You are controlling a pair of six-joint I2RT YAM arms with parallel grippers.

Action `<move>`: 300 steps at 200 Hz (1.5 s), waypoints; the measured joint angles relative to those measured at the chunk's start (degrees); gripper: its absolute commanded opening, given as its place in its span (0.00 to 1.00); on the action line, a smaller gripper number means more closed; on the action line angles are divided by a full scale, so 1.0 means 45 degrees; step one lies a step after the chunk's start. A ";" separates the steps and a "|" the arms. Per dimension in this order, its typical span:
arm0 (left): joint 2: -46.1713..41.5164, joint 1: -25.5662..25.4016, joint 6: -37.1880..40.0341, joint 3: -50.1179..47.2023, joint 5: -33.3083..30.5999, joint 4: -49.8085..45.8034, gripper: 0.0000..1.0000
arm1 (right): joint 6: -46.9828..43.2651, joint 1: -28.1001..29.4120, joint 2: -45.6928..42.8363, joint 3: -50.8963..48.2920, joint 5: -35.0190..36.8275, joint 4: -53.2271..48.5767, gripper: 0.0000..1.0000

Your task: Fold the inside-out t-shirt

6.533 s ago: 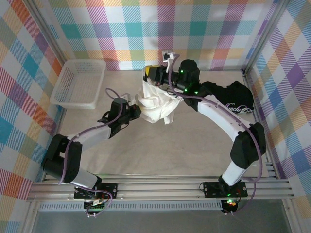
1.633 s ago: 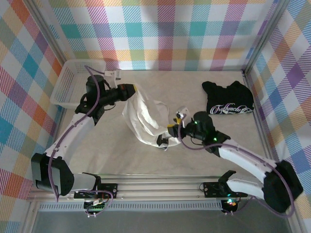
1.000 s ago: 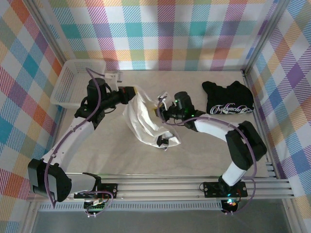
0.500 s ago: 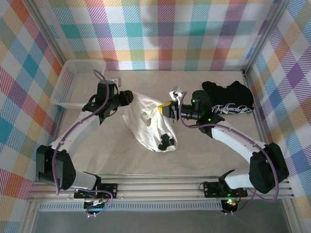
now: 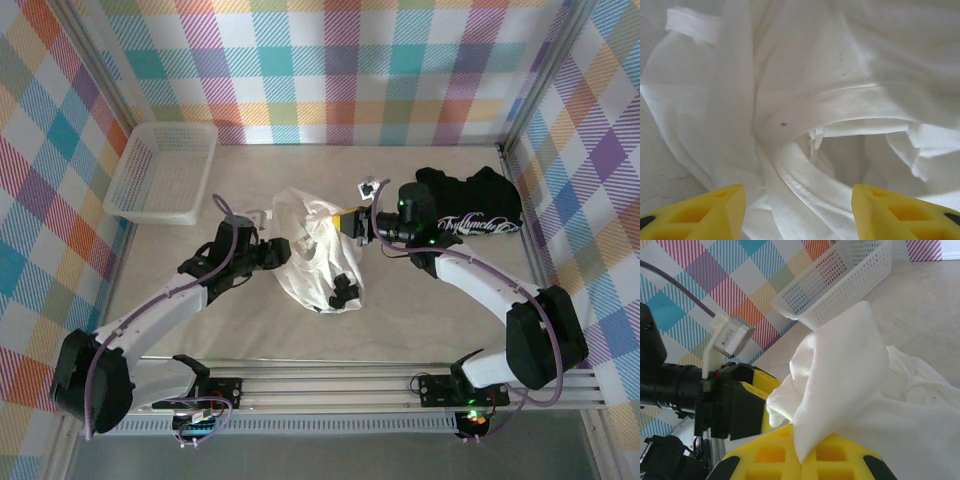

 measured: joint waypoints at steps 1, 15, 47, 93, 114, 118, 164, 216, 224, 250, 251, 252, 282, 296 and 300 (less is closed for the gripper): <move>0.0039 -0.0005 0.0000 0.0000 -0.0005 0.0015 0.58 | 0.0005 -0.0005 0.0000 0.0000 0.0000 0.0000 0.00; 0.0899 -0.0029 0.0000 0.0073 -0.0078 0.0335 0.59 | 0.0131 0.0000 0.0005 0.0000 0.0000 0.0005 0.00; 0.3050 -0.0039 -0.0136 0.0884 -0.0078 0.0763 0.54 | 0.0223 0.0000 0.0005 0.0000 0.0049 0.0005 0.00; 0.4886 -0.0049 -0.0228 0.2380 -0.0262 0.1311 0.31 | 0.0219 -0.0005 -0.0010 0.0000 0.0146 -0.0034 0.00; 0.5221 -0.0049 -0.0160 0.2841 -0.0534 0.1302 0.18 | 0.0160 -0.0068 -0.0141 0.0000 0.0301 -0.0282 0.00; 0.5221 -0.0049 -0.0117 0.2875 -0.0617 0.1302 0.16 | 0.0126 -0.0097 -0.0199 -0.0005 0.0369 -0.0364 0.00; 0.3492 -0.0049 0.0209 0.2429 -0.1049 0.0797 0.03 | -0.0714 -0.0340 -0.1292 0.0000 0.1501 -0.1787 0.00; -0.1583 -0.0049 0.0228 0.1360 -0.0597 0.0763 0.00 | -0.1452 -0.0214 -0.1681 -0.0296 0.2501 -0.2589 0.11; -0.1894 -0.0049 0.0209 0.1273 -0.0578 0.0743 0.00 | -0.1457 -0.0107 -0.1549 -0.0423 0.2628 -0.2589 0.13; -0.2064 -0.0049 0.0228 0.0947 -0.0622 0.0559 0.00 | -0.1525 0.0758 -0.0486 -0.0461 0.3633 -0.3147 0.21; -0.2064 -0.0049 0.0233 0.0933 -0.0622 0.0559 0.00 | -0.1530 0.0782 -0.0447 -0.0461 0.3677 -0.3181 0.21; -0.2064 -0.0049 0.0238 0.0918 -0.0622 0.0544 0.00 | -0.1554 0.0826 -0.0374 -0.0452 0.3759 -0.3245 0.21; -0.2064 -0.0049 0.0243 0.0194 -0.0690 0.0141 0.00 | -0.2084 0.1418 0.0690 -0.0447 0.5226 -0.4726 0.37; -0.2064 -0.0049 0.0248 -0.0024 -0.0709 -0.0058 0.00 | -0.2701 0.1749 0.0670 -0.0452 0.5945 -0.5158 0.42; -0.2064 -0.0049 0.0243 -0.0068 -0.0709 -0.0073 0.00 | -0.2943 0.1865 0.0641 -0.0452 0.6164 -0.5197 0.43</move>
